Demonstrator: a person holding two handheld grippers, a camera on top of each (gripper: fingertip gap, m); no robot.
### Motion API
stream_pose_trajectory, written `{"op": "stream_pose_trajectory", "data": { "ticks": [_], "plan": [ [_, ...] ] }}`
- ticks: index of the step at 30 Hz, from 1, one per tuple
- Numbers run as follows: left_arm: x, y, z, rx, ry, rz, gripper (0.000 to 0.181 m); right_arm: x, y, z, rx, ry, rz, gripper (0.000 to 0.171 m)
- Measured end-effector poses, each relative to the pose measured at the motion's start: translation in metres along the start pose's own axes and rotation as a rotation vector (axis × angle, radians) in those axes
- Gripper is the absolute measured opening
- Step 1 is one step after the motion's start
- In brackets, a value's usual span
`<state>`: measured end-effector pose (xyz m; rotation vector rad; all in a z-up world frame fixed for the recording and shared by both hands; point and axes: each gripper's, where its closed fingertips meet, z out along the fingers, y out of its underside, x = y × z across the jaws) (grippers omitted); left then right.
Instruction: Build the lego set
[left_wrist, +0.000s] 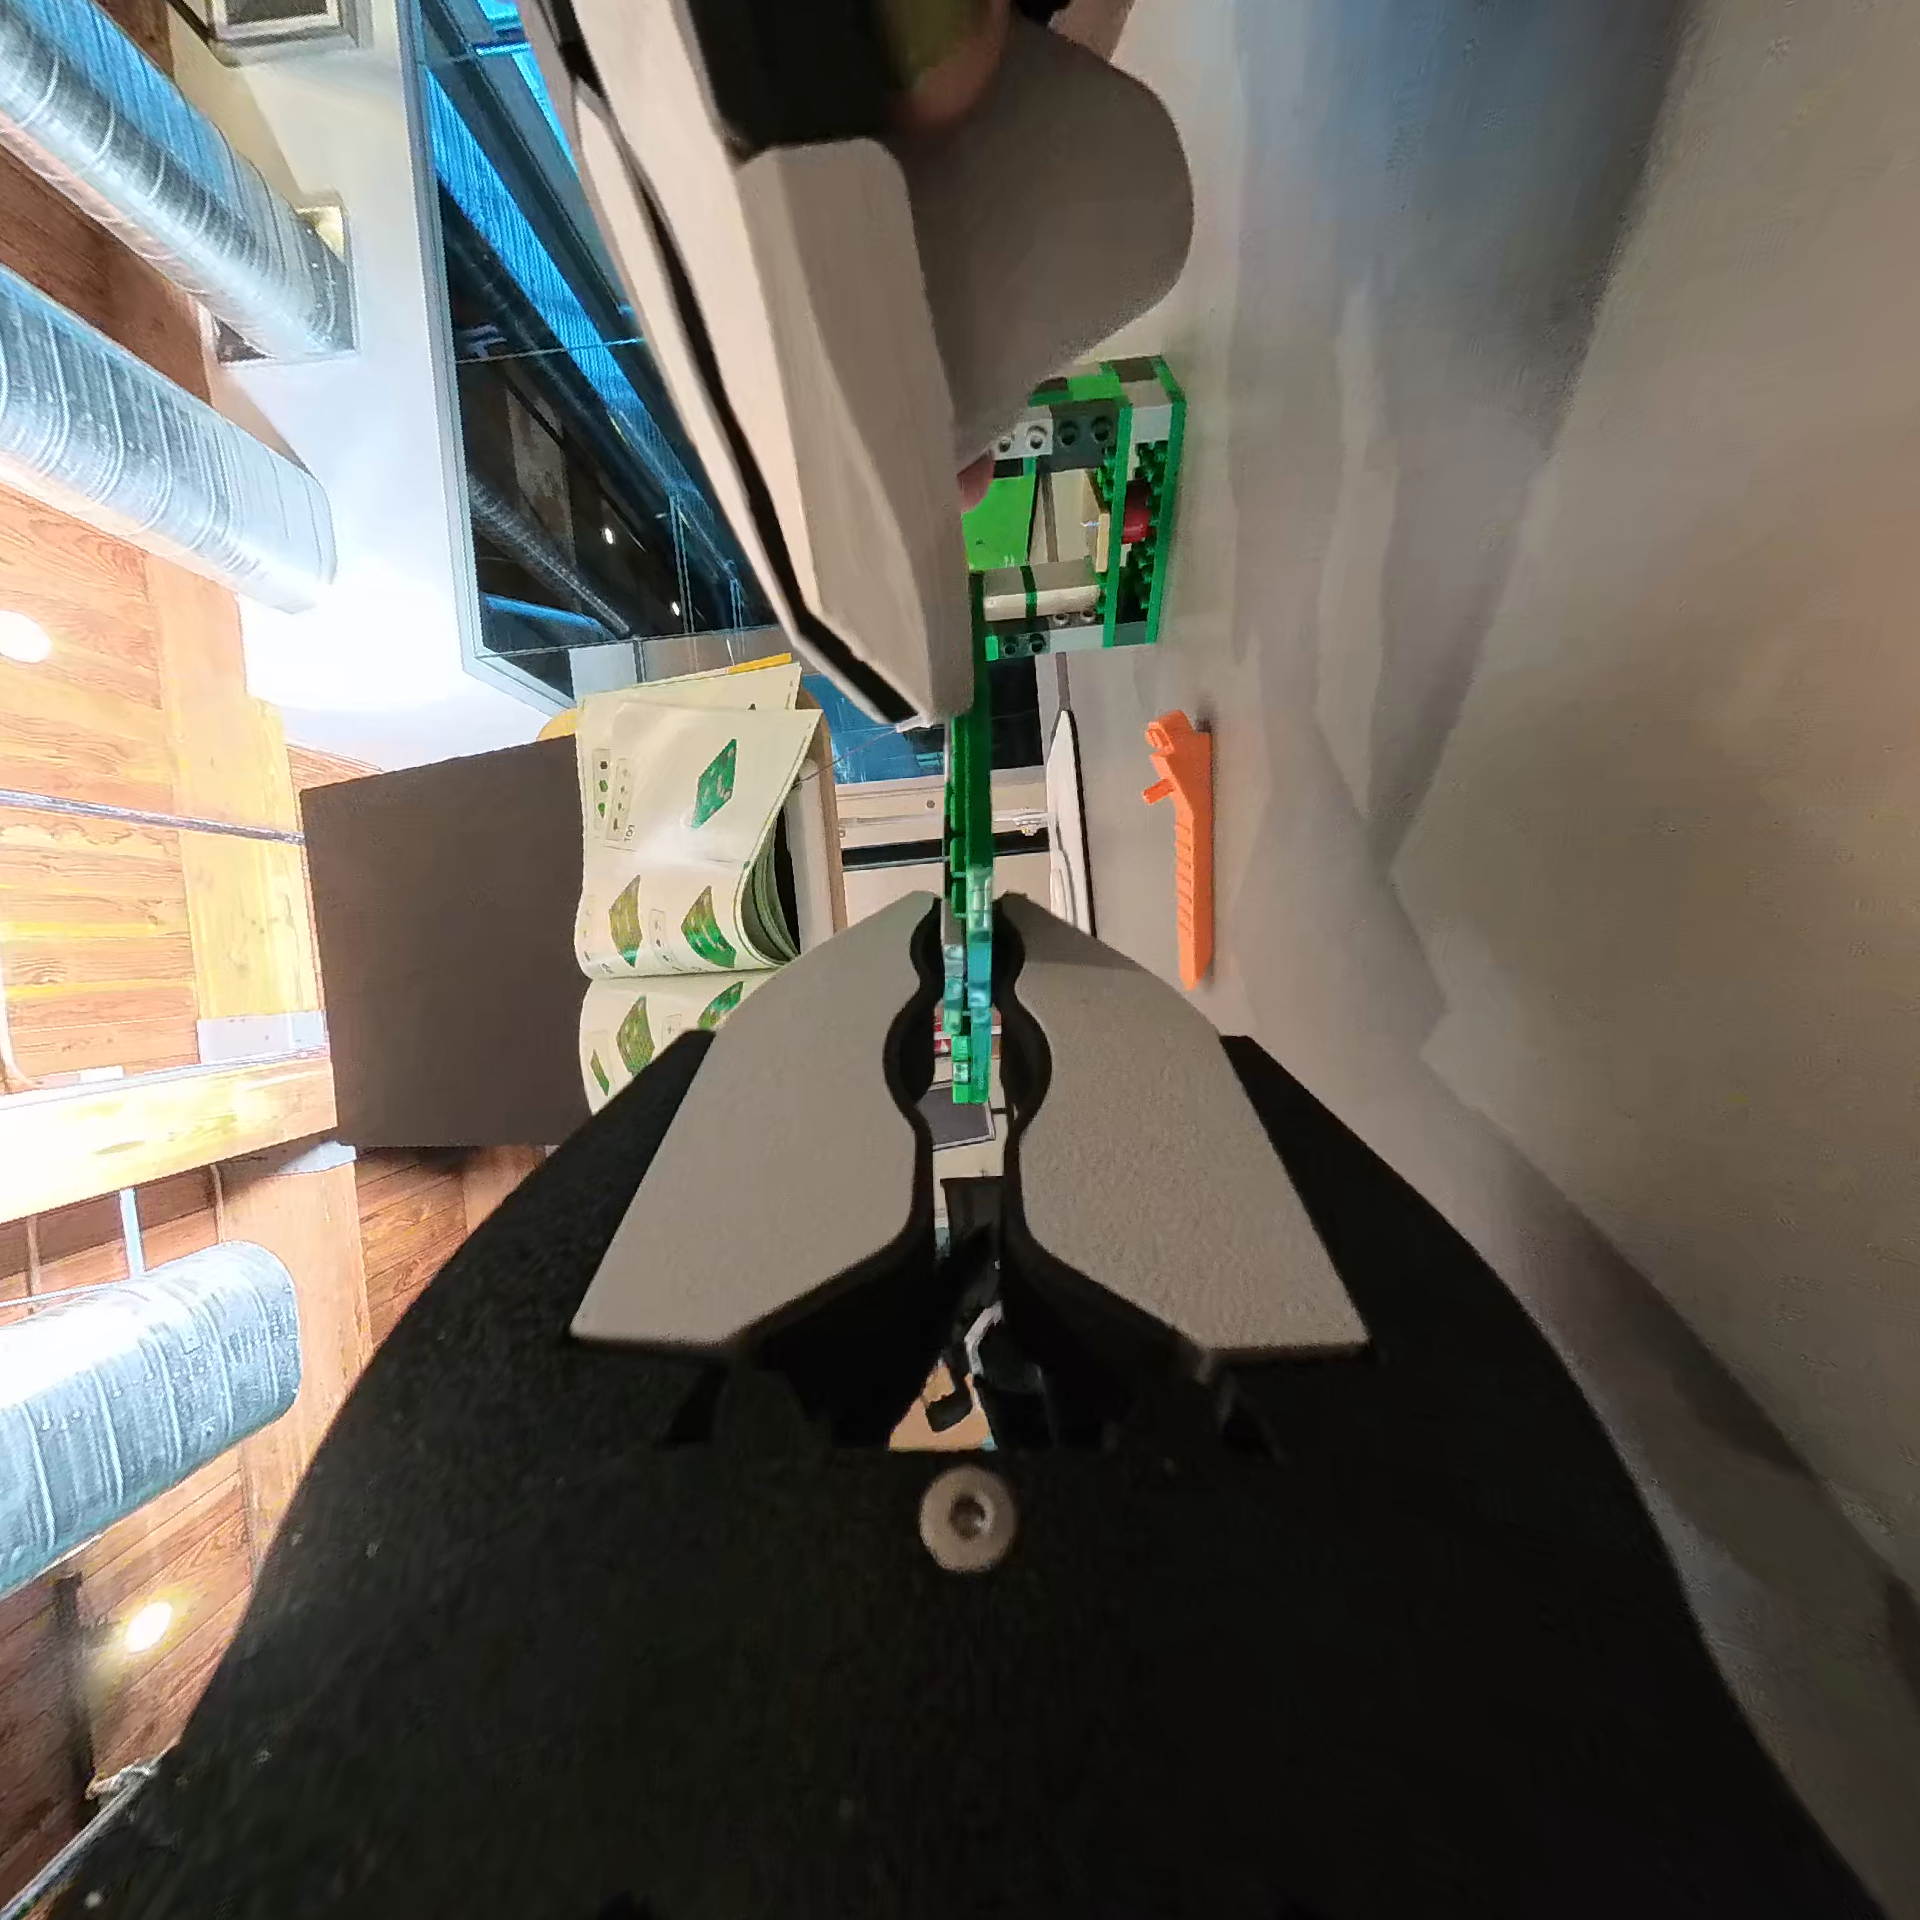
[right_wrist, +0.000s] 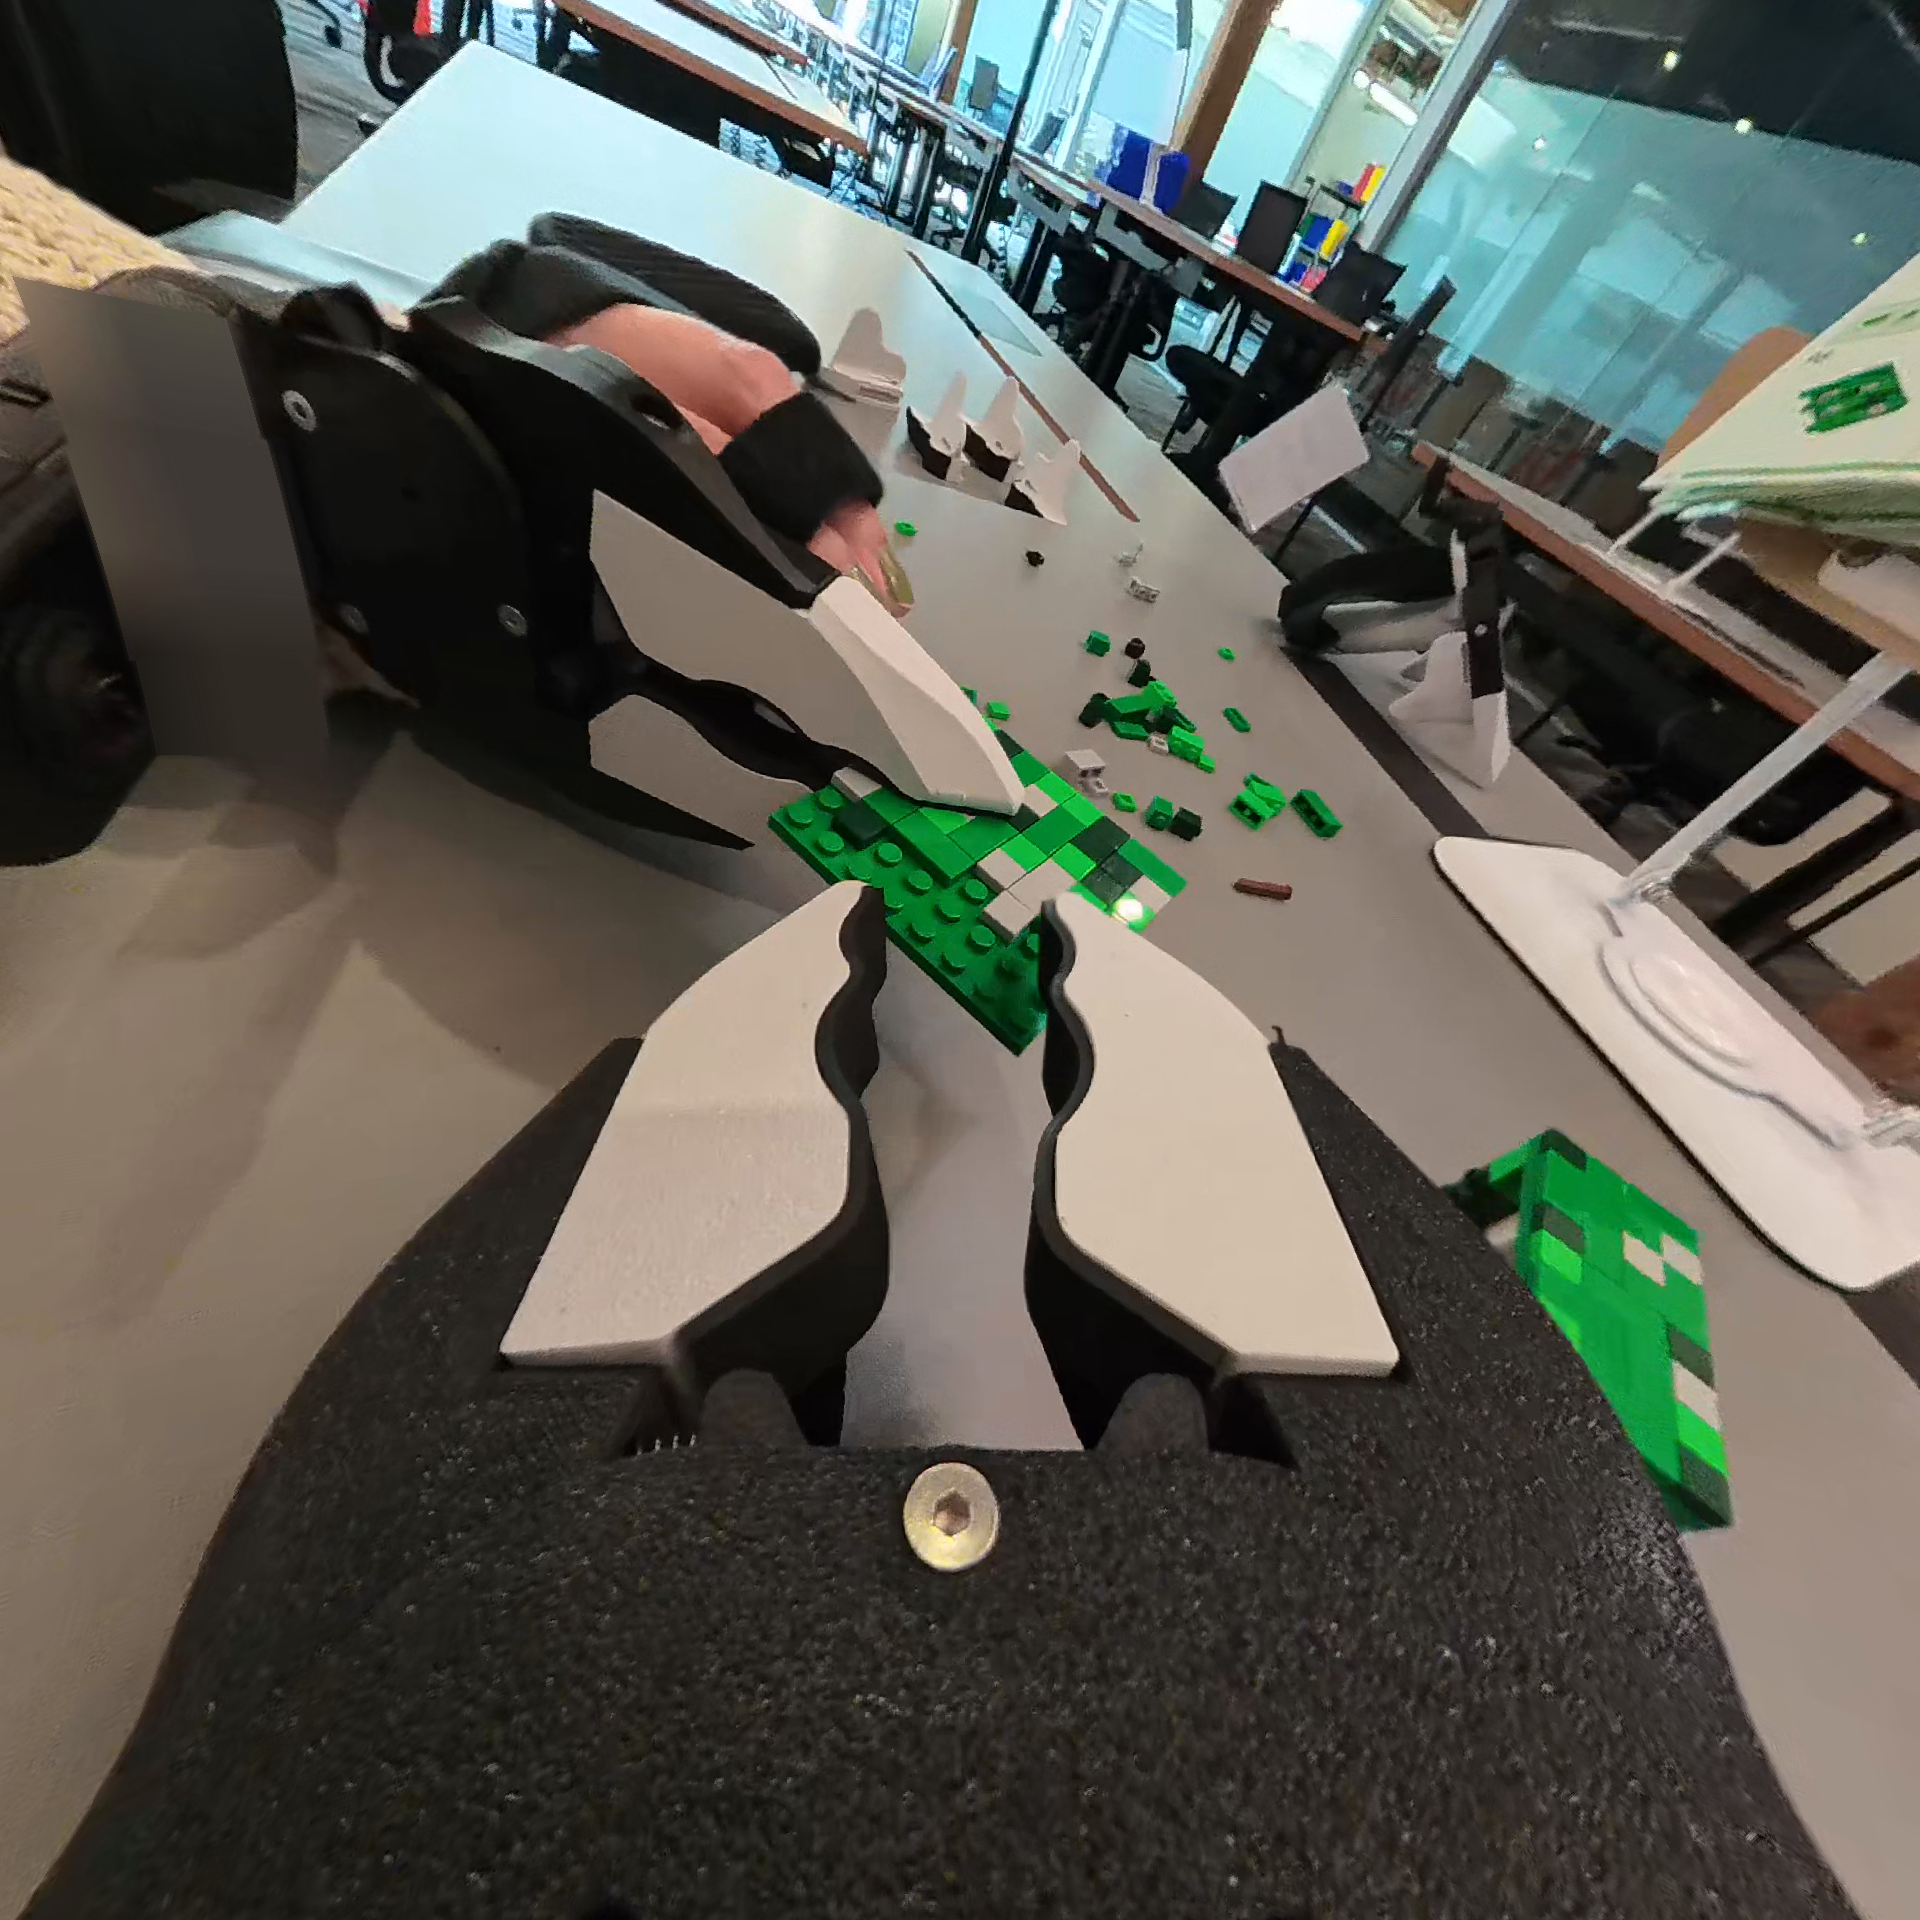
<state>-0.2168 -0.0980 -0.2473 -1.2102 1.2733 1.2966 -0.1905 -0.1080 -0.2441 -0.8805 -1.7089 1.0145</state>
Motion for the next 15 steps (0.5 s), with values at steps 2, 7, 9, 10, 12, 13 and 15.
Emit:
{"op": "stream_pose_trajectory", "data": {
  "ticks": [2,7,9,10,12,13,15],
  "plan": [
    [-0.001,0.001,0.000,-0.003,-0.004,-0.002,0.006,0.001,0.000,0.000,-0.008,-0.005,0.050,0.027],
    [0.000,0.000,-0.001,0.012,0.003,0.006,0.006,-0.006,0.001,0.003,-0.033,-0.071,0.111,0.025],
    [0.002,-0.003,-0.002,0.026,0.010,0.016,0.006,-0.009,0.002,0.003,-0.039,-0.110,0.131,0.025],
    [0.001,-0.004,-0.002,0.034,0.008,0.018,0.006,-0.010,0.000,0.002,-0.025,-0.123,0.142,0.025],
    [0.002,-0.010,-0.004,0.073,0.021,0.018,0.006,-0.008,-0.005,-0.002,0.024,-0.137,0.163,0.025],
    [0.002,-0.011,-0.005,0.087,0.022,0.016,0.006,-0.006,-0.007,-0.004,0.040,-0.137,0.170,0.025],
    [0.000,-0.011,-0.007,0.100,0.018,-0.002,0.006,-0.005,-0.006,-0.007,0.047,-0.158,0.148,0.028]
  ]
}}
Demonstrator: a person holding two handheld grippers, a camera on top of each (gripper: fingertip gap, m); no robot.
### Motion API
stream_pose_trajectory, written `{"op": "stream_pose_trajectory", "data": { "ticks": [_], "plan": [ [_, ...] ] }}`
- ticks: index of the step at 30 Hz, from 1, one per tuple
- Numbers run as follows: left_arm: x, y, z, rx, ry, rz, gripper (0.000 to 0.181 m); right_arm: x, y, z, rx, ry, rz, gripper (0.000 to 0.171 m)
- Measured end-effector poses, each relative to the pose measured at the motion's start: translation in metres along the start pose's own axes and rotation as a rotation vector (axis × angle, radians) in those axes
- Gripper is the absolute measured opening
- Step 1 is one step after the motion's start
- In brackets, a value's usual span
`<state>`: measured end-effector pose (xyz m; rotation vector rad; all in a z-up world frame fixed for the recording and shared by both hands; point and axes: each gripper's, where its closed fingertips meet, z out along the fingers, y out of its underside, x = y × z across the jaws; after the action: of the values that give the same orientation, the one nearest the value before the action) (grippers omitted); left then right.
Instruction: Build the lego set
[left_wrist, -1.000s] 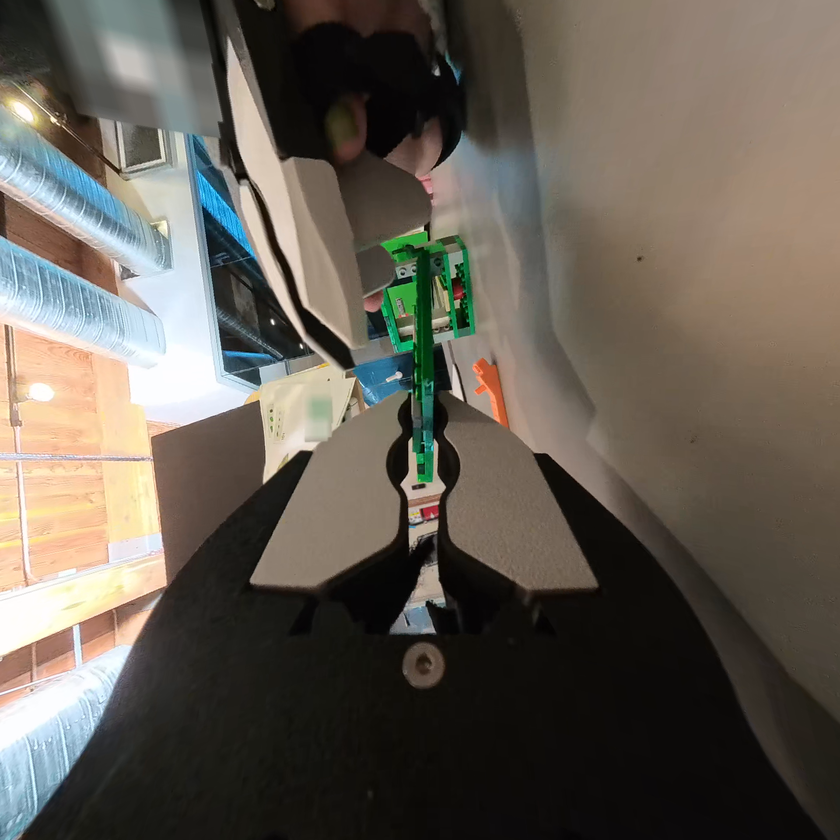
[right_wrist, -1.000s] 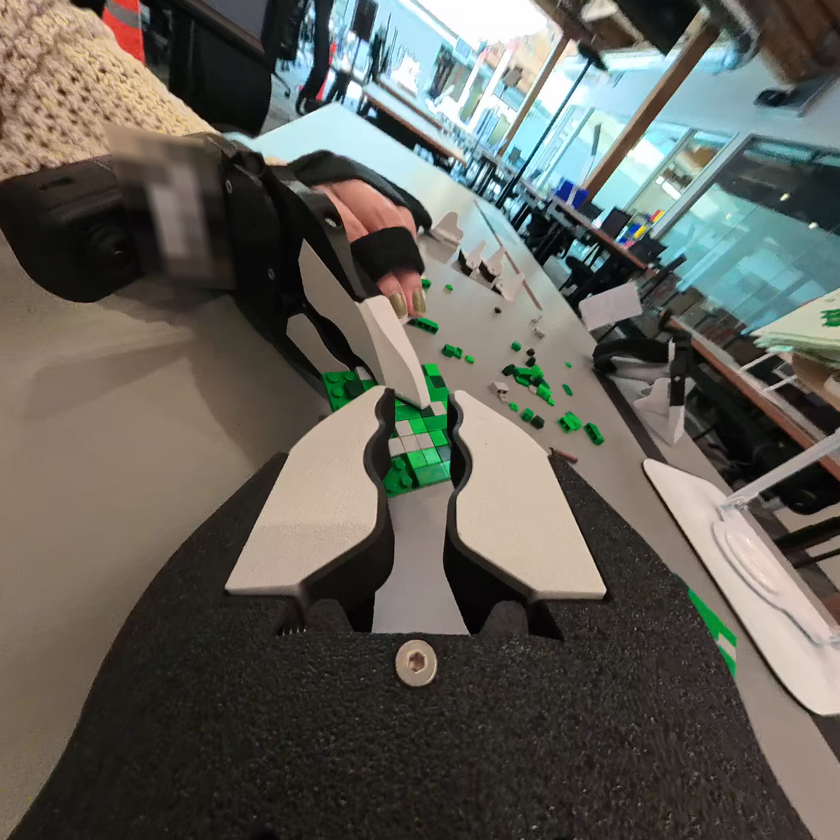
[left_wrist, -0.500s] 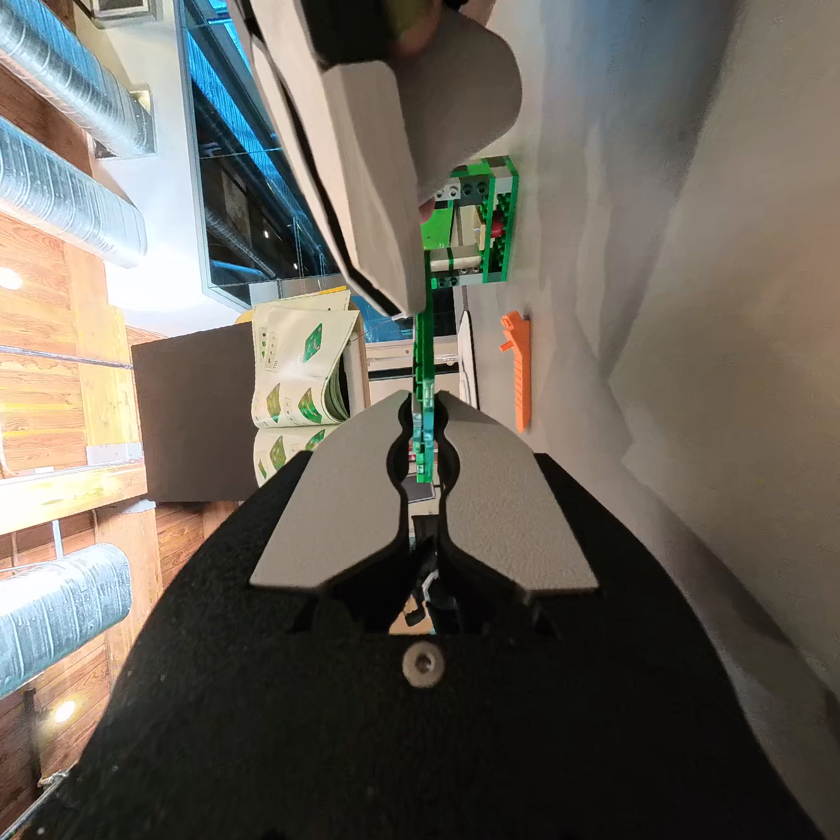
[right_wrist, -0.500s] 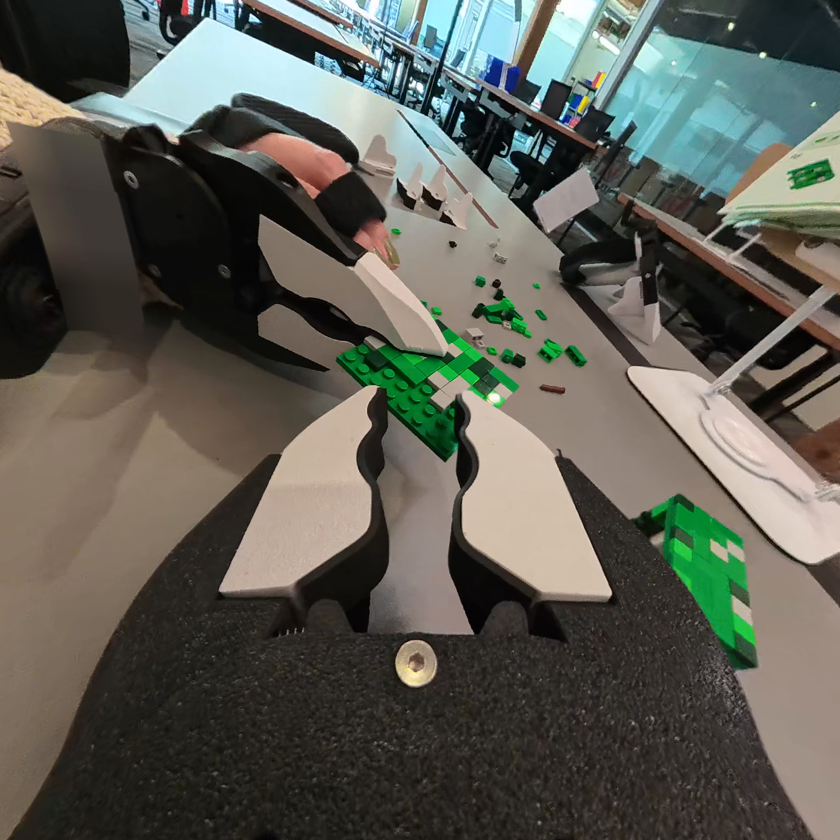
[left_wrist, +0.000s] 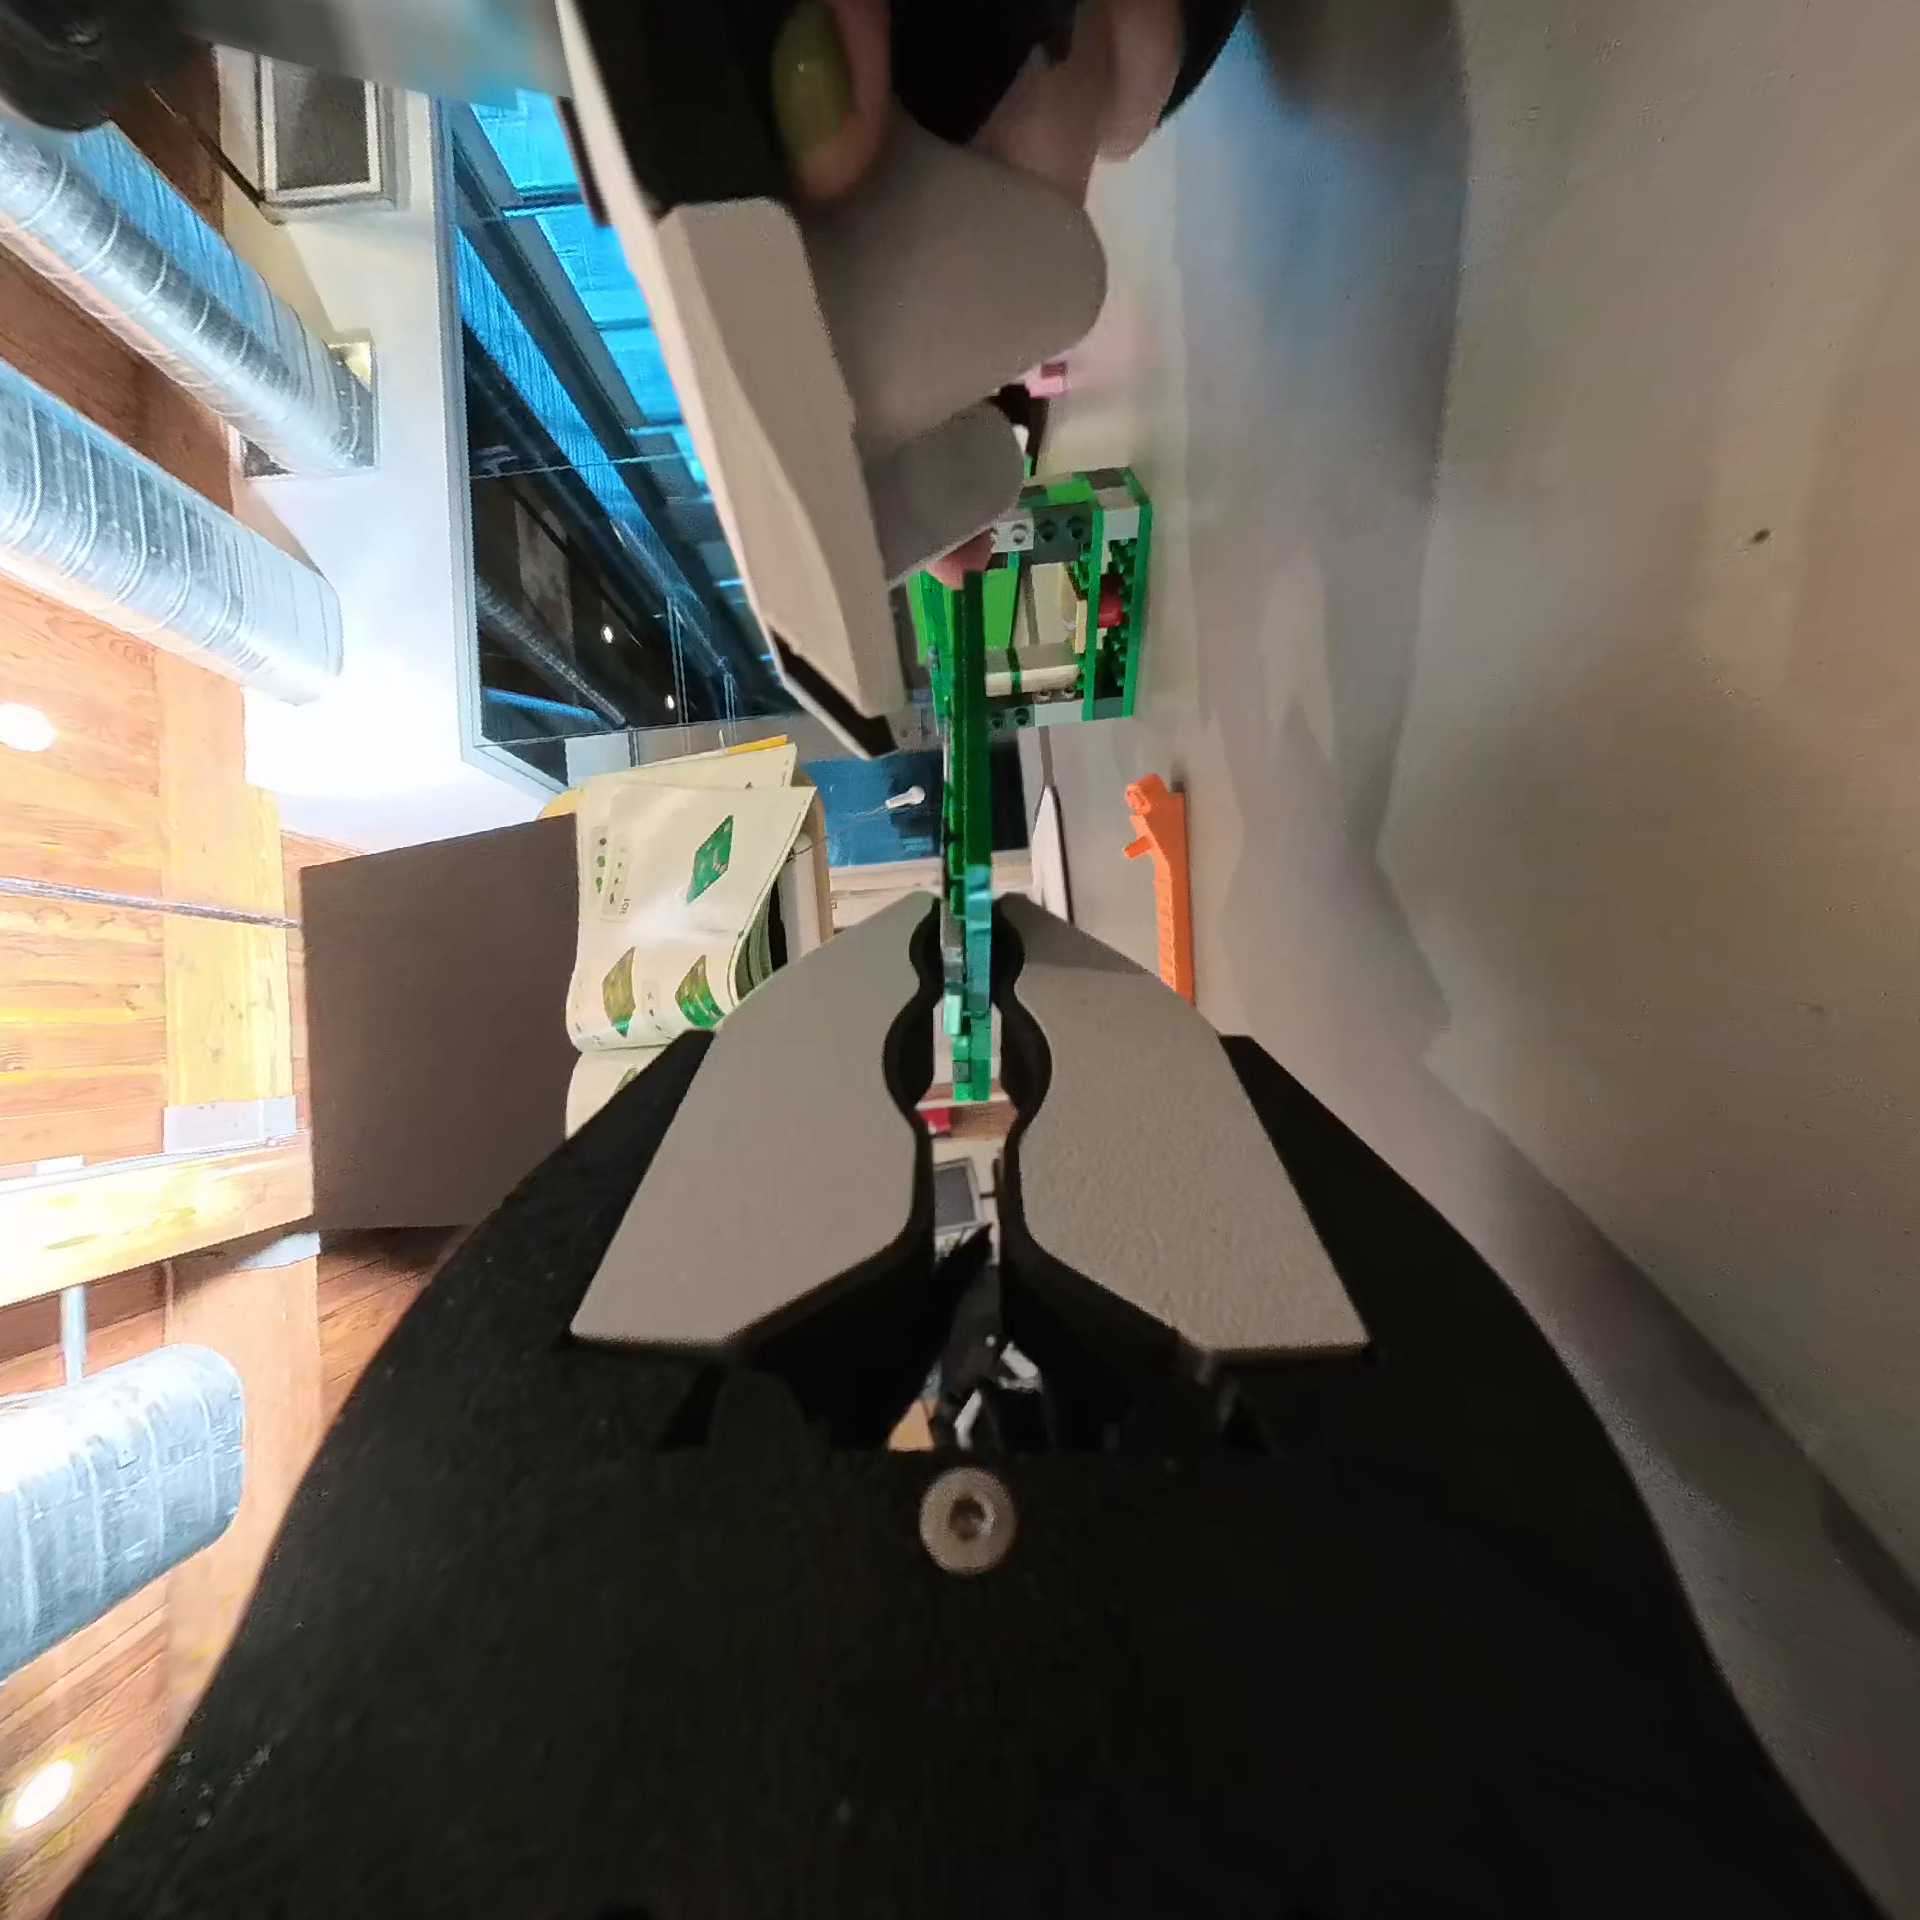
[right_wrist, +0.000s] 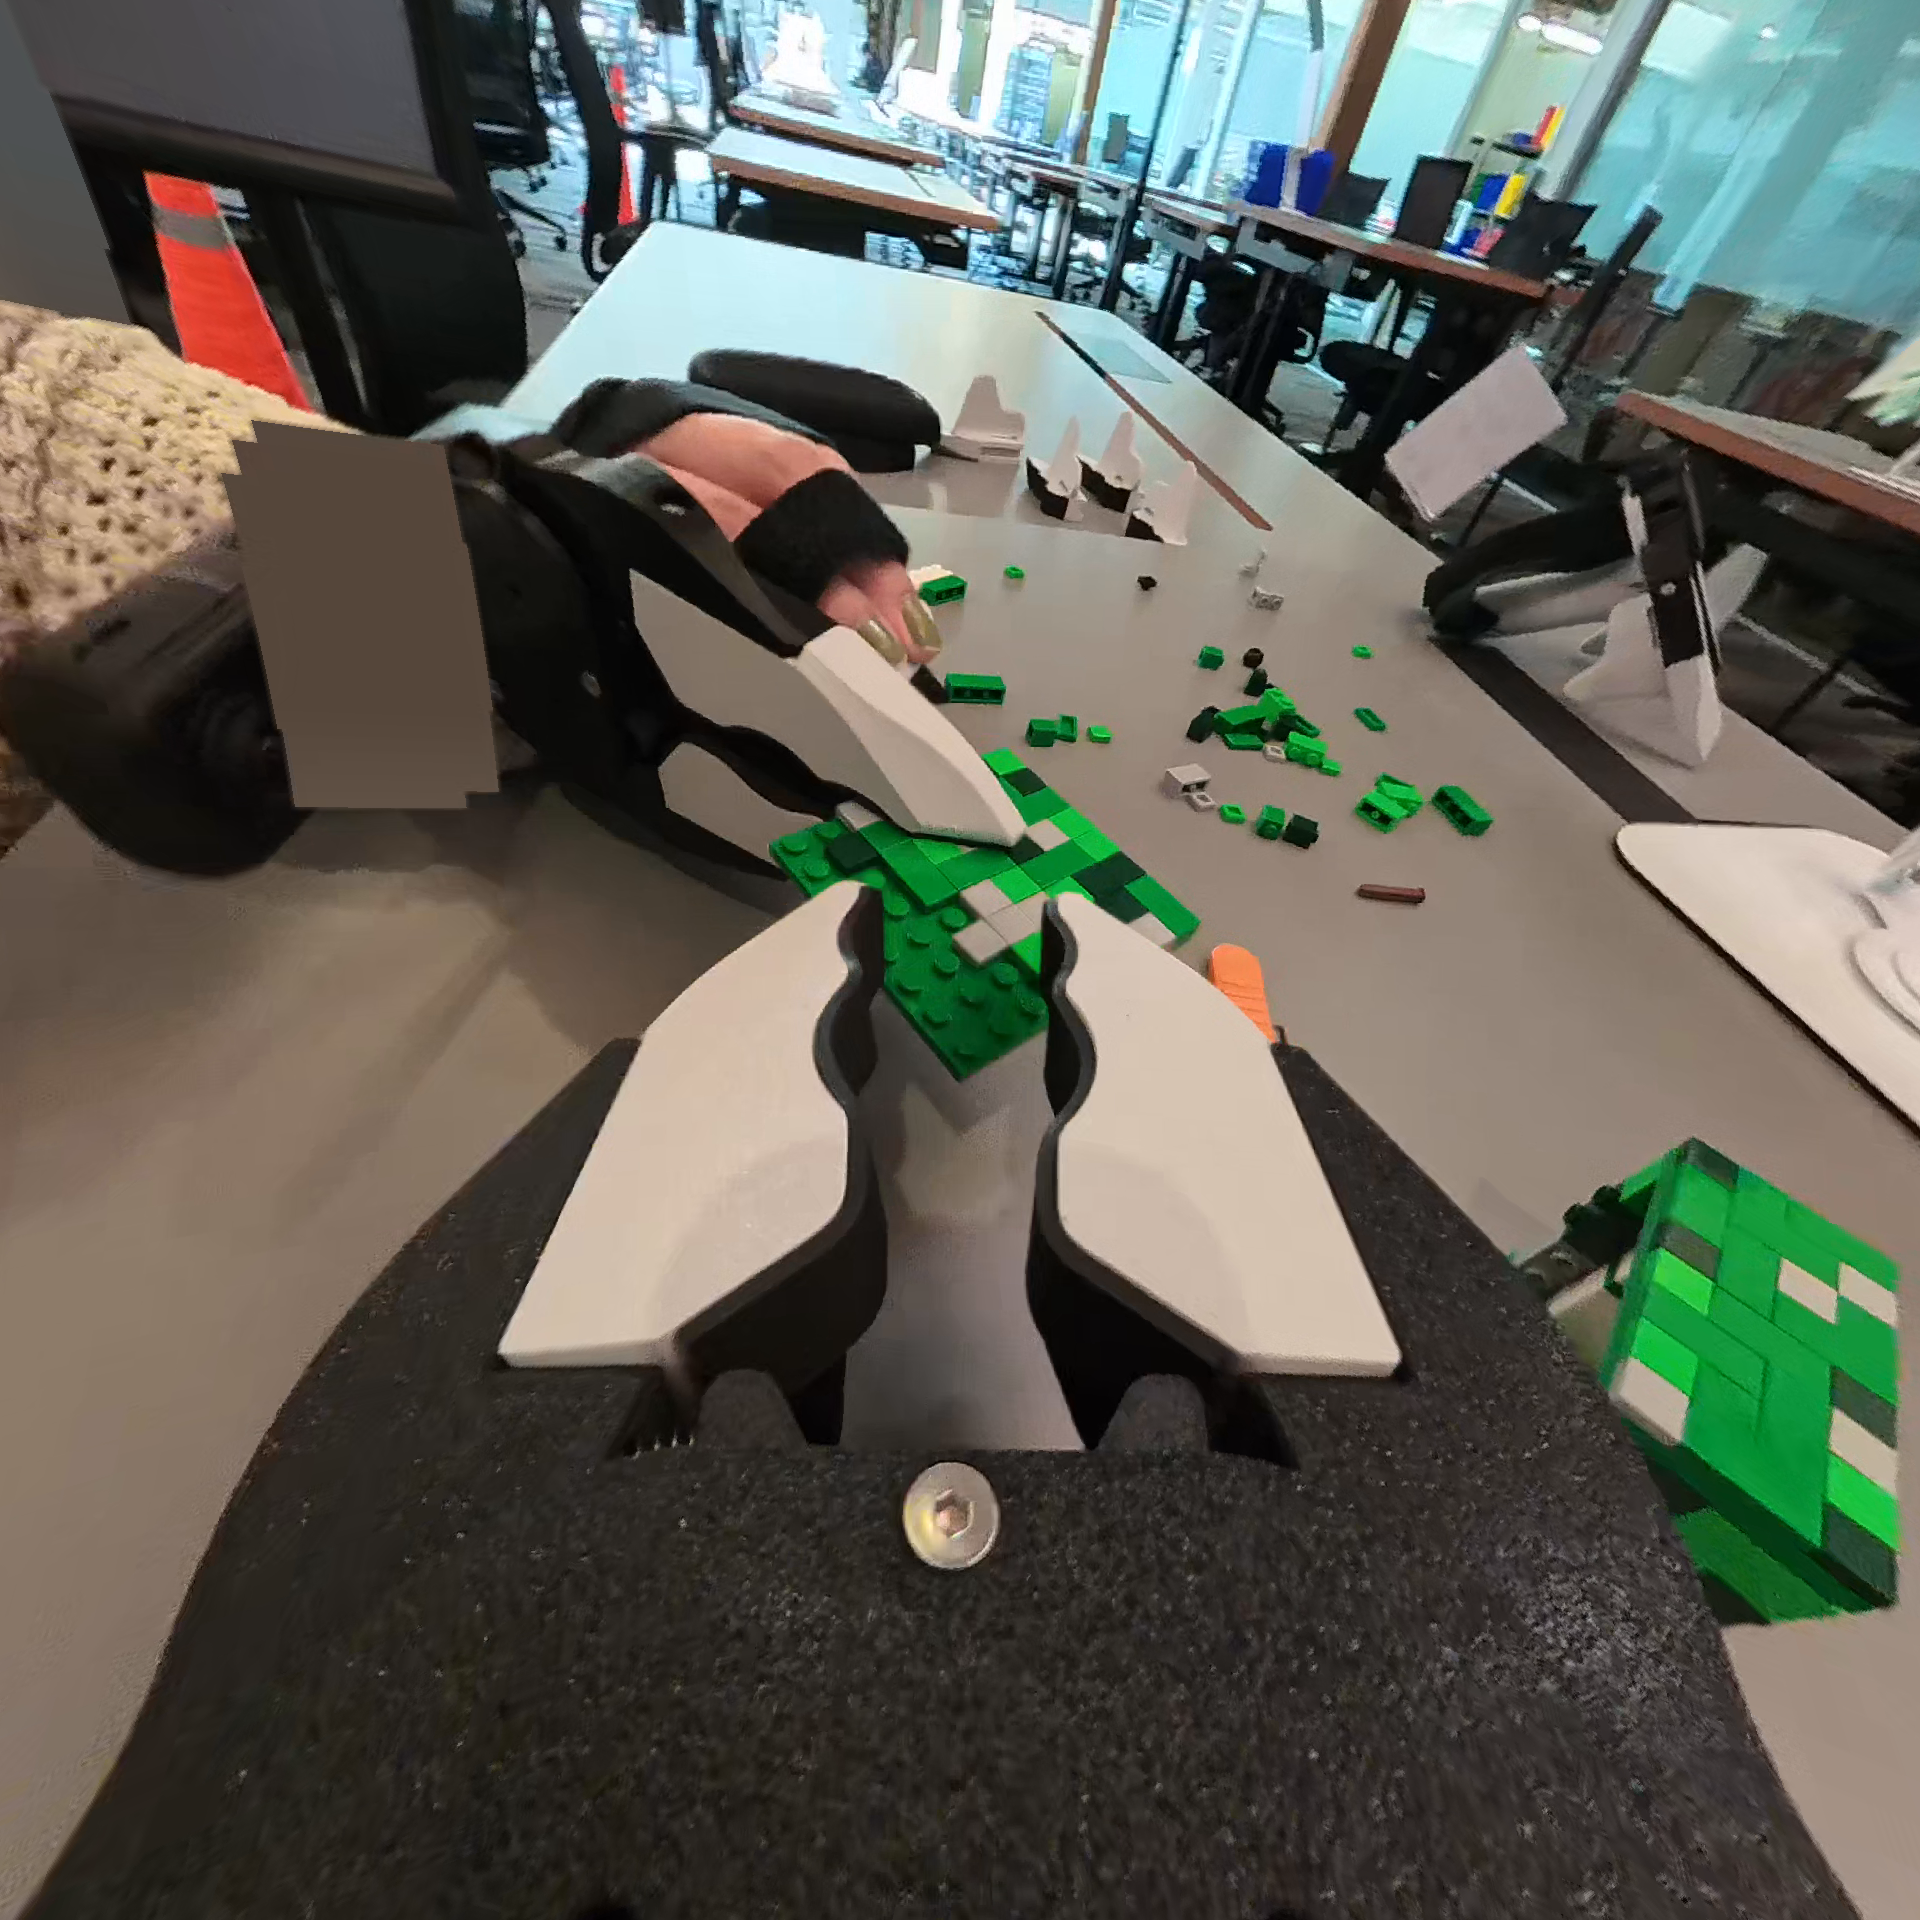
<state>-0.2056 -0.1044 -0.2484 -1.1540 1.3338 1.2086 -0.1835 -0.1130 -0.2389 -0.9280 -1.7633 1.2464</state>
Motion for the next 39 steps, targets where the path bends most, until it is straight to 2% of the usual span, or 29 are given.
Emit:
{"op": "stream_pose_trajectory", "data": {
  "ticks": [3,8,23,26,30,35,39],
  "plan": [
    [0.002,-0.004,-0.003,0.065,0.032,-0.052,0.006,0.008,-0.003,-0.004,0.053,0.038,-0.067,0.031],
    [-0.001,-0.001,-0.004,0.068,0.018,-0.069,0.006,0.023,-0.022,-0.018,0.247,0.188,-0.214,0.025],
    [0.010,-0.002,-0.002,0.063,0.067,-0.035,0.006,0.018,-0.020,-0.014,0.230,0.184,-0.249,0.020],
    [0.014,-0.009,-0.004,0.103,0.102,-0.044,0.006,0.007,-0.012,-0.007,0.167,0.091,-0.277,0.019],
    [0.019,-0.032,-0.011,0.230,0.168,-0.088,0.006,-0.005,0.016,0.003,-0.079,-0.124,-0.266,0.035],
    [0.030,-0.045,-0.014,0.292,0.248,-0.094,0.006,-0.022,0.034,-0.002,-0.258,-0.390,-0.088,0.035],
    [0.032,-0.044,-0.013,0.282,0.262,-0.097,0.006,-0.021,0.038,-0.005,-0.270,-0.411,-0.041,0.035]
  ]
}}
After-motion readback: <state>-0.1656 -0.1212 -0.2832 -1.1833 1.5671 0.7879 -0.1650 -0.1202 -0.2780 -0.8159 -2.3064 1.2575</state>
